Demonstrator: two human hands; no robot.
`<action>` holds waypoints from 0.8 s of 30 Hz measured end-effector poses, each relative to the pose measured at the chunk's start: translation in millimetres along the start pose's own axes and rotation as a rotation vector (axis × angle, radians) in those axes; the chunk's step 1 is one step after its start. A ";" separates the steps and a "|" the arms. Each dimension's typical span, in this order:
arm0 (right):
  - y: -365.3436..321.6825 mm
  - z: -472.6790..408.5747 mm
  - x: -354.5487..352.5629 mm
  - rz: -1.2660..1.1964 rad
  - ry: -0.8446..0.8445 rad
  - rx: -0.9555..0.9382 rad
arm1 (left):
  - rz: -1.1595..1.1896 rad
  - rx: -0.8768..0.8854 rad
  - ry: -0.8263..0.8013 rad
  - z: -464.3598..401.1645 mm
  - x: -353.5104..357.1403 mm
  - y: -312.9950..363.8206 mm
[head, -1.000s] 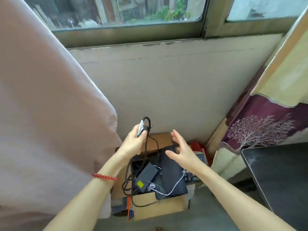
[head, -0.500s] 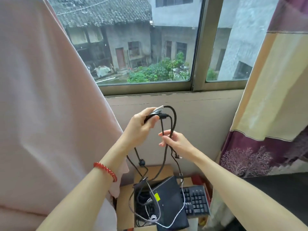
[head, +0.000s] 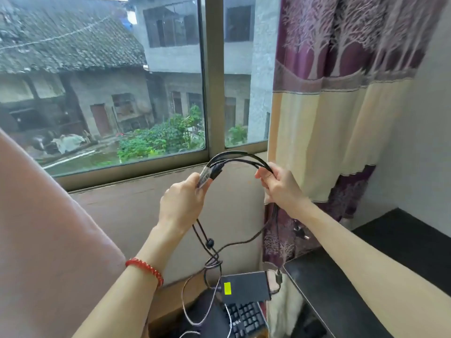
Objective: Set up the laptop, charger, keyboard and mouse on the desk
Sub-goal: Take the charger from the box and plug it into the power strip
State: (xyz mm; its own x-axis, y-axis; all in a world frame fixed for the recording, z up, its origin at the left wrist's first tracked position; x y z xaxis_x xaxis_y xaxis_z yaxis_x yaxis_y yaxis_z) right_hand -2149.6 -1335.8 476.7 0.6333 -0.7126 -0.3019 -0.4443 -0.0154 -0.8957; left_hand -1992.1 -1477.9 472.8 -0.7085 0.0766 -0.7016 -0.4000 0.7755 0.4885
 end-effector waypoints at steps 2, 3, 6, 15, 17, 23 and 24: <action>-22.9 8.8 -34.6 0.027 0.064 -0.030 | -0.039 0.043 -0.019 -8.3 9.4 27.1; -34.3 20.0 -65.4 0.042 0.127 -0.041 | -0.006 0.117 -0.047 -12.3 20.9 54.9; -57.5 56.9 -143.8 0.012 0.269 -0.036 | 0.310 0.306 -0.239 -10.4 51.8 134.3; -69.6 235.4 -343.4 0.045 0.717 0.043 | 0.927 0.569 -0.587 91.1 120.6 372.9; -65.7 285.3 -383.6 0.117 0.799 0.084 | 0.907 0.643 -0.587 121.1 133.1 422.7; -46.7 428.5 -471.3 0.611 1.011 0.188 | 0.771 0.873 -0.444 213.9 157.8 540.3; -43.0 447.2 -479.3 0.679 1.026 0.207 | 0.771 0.932 -0.421 228.0 159.3 553.9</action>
State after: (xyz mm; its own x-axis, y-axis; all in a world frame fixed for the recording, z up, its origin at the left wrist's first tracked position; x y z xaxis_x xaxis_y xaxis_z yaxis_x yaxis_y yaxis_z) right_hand -2150.7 -679.9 514.1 -0.5131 -0.7526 -0.4127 -0.3211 0.6142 -0.7209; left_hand -2193.9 -893.3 513.4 -0.2676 0.7594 -0.5931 0.7076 0.5726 0.4139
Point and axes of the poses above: each hand's wrist, its own z-axis away from the middle knuckle, its own x-axis out of the palm, y = z × x, the point moved 4 cm from there along -z, towards the middle knuckle, and after that the axes turned 1 degree about -x, right-handed, at the moved point
